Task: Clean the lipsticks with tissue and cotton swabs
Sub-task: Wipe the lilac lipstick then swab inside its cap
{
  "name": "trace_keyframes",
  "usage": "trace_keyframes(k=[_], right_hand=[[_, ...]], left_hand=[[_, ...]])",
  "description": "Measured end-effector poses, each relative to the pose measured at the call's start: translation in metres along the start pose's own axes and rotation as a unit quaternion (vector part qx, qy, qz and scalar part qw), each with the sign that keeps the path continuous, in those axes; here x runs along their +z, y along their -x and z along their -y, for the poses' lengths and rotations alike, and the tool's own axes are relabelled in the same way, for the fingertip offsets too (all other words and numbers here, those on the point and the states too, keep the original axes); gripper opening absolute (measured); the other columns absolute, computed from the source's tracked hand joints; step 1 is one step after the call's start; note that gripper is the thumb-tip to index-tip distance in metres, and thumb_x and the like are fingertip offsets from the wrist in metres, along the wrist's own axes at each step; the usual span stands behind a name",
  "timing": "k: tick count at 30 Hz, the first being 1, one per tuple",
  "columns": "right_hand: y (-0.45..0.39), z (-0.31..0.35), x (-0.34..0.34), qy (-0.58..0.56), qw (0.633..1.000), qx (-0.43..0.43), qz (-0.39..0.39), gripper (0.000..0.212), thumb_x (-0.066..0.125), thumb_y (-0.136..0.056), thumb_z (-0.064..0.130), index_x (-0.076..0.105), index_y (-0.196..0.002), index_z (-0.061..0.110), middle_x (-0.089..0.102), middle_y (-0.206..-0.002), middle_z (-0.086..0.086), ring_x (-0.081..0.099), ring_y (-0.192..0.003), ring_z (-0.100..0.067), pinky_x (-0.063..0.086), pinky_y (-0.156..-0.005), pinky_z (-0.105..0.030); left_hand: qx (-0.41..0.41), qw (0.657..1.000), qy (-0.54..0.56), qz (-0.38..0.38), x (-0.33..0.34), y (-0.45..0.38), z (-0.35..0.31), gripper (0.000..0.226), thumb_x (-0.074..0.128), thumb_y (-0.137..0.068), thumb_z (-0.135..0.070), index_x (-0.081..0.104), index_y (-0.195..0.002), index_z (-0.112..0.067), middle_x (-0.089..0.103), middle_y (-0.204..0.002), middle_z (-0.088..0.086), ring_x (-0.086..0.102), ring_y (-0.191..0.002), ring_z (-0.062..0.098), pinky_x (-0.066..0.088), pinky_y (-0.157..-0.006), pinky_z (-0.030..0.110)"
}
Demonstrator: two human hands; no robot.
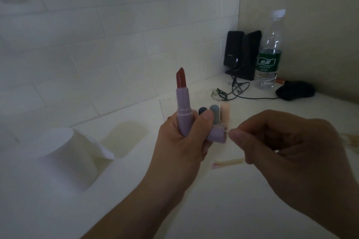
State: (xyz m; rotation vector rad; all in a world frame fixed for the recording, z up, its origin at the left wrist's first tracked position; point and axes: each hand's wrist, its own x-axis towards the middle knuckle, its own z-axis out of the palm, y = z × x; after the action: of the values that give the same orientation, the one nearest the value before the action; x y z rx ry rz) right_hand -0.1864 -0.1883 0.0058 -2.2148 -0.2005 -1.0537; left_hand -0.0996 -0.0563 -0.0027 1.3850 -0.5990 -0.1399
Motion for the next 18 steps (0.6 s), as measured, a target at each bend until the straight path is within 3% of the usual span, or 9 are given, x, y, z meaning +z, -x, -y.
trace_keyframes(k=[8,13,18], right_hand=[[-0.0017,0.0028,-0.0020,-0.004,0.998,0.028,0.049,0.014,0.067,-0.077,0.031,0.063,-0.065,0.026,0.056,-0.047,0.007,0.050,-0.037,-0.009,0.033,-0.040,-0.004],[-0.0032,0.0015,-0.0034,-0.032,0.998,0.050,0.030,0.017,0.071,-0.080,0.032,0.064,-0.066,0.025,0.058,-0.048,0.006,0.049,-0.036,-0.011,0.036,-0.037,-0.011],[-0.0027,0.0026,-0.0036,-0.054,0.997,0.051,0.036,0.014,0.068,-0.077,0.030,0.064,-0.064,0.025,0.056,-0.046,0.006,0.046,-0.034,-0.008,0.034,-0.039,-0.009]], left_hand=[[0.007,1.000,0.002,-0.009,0.0001,-0.0005,-0.0016,0.033,0.058,-0.075,-0.042,0.054,-0.067,-0.010,0.040,-0.050,0.003,0.033,-0.042,0.009,0.032,-0.043,0.020],[0.007,1.000,-0.006,-0.002,0.0010,0.0006,-0.0021,0.030,0.058,-0.076,-0.040,0.053,-0.063,-0.014,0.042,-0.049,0.002,0.034,-0.041,0.009,0.033,-0.043,0.019],[0.008,1.000,-0.013,-0.004,0.0010,0.0001,-0.0019,0.031,0.058,-0.074,-0.042,0.053,-0.064,-0.013,0.042,-0.048,0.001,0.036,-0.041,0.009,0.034,-0.043,0.020]])
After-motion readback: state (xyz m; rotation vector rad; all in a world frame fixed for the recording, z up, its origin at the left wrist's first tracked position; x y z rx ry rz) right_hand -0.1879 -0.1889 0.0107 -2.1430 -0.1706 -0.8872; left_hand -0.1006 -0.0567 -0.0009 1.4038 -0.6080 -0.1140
